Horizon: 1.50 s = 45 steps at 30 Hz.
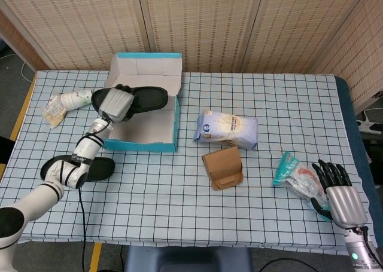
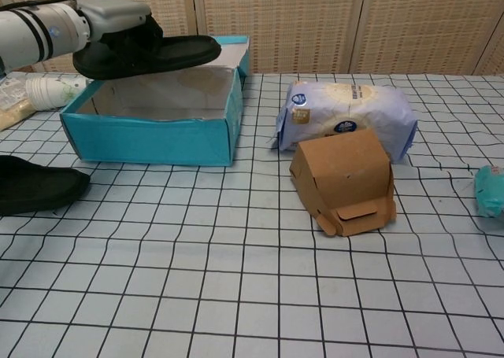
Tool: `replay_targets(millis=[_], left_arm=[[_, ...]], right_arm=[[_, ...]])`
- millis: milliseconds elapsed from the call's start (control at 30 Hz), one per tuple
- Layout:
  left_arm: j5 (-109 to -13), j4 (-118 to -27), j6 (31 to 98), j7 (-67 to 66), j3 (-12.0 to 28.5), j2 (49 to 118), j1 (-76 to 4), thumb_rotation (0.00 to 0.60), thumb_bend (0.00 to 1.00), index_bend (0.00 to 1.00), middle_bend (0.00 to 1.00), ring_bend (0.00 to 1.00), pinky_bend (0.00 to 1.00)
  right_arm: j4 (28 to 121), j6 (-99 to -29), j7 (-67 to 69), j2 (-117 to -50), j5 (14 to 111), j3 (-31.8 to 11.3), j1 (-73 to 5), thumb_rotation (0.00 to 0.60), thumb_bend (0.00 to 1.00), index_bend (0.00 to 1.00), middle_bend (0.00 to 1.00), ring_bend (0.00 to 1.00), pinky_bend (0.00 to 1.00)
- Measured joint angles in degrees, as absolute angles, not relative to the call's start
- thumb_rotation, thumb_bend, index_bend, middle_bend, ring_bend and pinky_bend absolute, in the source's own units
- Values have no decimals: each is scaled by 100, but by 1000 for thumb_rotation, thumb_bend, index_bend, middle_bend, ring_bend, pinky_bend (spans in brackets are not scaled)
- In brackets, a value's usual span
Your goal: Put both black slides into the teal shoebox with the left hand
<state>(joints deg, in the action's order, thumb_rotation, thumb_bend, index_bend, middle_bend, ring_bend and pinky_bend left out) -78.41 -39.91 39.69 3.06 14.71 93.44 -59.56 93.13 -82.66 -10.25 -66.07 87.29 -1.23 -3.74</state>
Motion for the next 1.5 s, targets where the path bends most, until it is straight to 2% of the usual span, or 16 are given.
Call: replay_targets(millis=[133, 400, 700, 900, 1200, 1400, 1467, 1500], left_arm=[[-8181, -3293, 3814, 1040, 1110, 9761, -6119, 600, 579, 532, 479, 385, 570], [-8726, -2742, 3916, 1788, 523, 10072, -6211, 600, 580, 528, 474, 377, 565], [-8844, -2292, 3921, 2221, 366, 10312, -6307, 600, 576, 520, 462, 363, 559], [-8942, -1910, 4164, 2776, 273, 10537, -6372, 600, 577, 517, 459, 361, 558], [-9047, -1311, 3626, 3588, 21, 10898, -6429, 600, 569, 513, 451, 341, 545], [-9097, -1153, 3375, 4043, -122, 10981, -6414, 600, 549, 458, 388, 281, 497], [-9136, -1119, 3294, 4134, -195, 10996, -6404, 600, 541, 414, 342, 237, 441], [-9149, -1094, 3270, 4147, -220, 11005, -6401, 600, 532, 366, 292, 195, 375]], right_arm=[[9301, -8257, -1000, -6593, 8700, -130, -376, 574, 241, 0, 0, 0, 0], [9316, -8241, -1012, -6594, 8718, -103, -381, 574, 242, 0, 0, 0, 0], [9328, -8207, -1076, -6620, 8716, -83, -390, 575, 241, 0, 0, 0, 0], [9302, -8066, -1100, -6650, 8661, -73, -449, 575, 242, 0, 0, 0, 0], [9291, -8042, -1106, -6657, 8655, -59, -465, 575, 241, 0, 0, 0, 0], [9293, -8012, -1126, -6668, 8650, -45, -479, 574, 242, 0, 0, 0, 0], [9296, -7998, -1141, -6672, 8655, -33, -483, 574, 242, 0, 0, 0, 0], [9301, -7993, -1149, -6674, 8663, -26, -485, 574, 242, 0, 0, 0, 0]])
